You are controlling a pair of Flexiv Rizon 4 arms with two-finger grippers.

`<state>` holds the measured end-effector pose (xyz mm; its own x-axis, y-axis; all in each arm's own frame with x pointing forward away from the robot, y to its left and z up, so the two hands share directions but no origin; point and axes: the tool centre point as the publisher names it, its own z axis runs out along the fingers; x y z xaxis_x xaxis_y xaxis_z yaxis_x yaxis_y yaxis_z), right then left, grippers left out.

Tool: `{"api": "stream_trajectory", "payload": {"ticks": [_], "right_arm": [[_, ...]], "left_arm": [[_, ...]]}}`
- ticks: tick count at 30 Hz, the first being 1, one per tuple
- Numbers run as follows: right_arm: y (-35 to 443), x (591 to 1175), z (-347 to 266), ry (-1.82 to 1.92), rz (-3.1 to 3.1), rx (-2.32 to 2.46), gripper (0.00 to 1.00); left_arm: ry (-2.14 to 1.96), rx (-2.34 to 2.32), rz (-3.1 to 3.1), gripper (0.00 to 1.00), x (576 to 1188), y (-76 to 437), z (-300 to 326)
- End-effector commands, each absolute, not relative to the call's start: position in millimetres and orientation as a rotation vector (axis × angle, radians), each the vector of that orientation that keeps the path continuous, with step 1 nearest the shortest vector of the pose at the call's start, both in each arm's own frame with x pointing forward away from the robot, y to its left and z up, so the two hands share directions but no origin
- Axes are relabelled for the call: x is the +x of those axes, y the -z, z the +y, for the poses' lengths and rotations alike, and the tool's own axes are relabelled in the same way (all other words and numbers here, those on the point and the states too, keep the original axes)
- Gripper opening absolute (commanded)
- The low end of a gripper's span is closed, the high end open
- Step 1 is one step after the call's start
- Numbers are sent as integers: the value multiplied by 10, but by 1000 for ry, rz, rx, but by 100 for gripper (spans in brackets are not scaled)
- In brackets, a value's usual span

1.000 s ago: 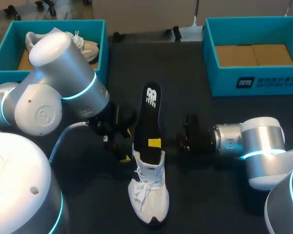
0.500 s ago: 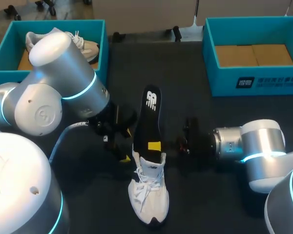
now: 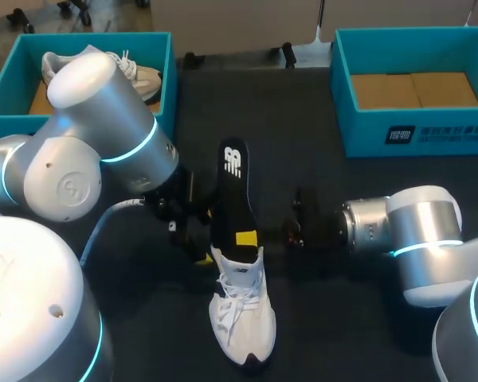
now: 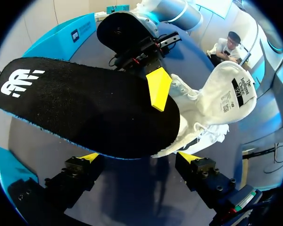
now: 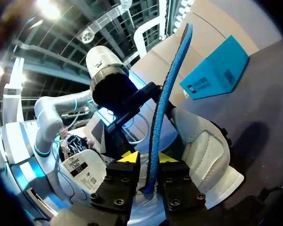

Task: Take the shoe out of the shoebox, open the shoe tongue, remove and reinsert the insole, then place the shoe into the shoebox

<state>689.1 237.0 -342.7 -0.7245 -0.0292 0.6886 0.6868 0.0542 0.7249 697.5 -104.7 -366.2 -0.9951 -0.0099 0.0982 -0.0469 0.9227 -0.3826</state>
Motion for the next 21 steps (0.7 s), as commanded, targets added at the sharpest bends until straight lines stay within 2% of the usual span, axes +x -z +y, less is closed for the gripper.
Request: {"api": "stream_trajectory", "payload": {"ticks": [1, 21], "right_arm": [[3409, 6882, 2405, 1709, -1817, -659, 24], [3290, 6987, 2438, 1680, -1879, -620, 33]], "left_arm": [[-598, 43, -2988, 100, 6971, 3668, -1044], [-598, 43, -2988, 100, 6971, 3668, -1044]]}}
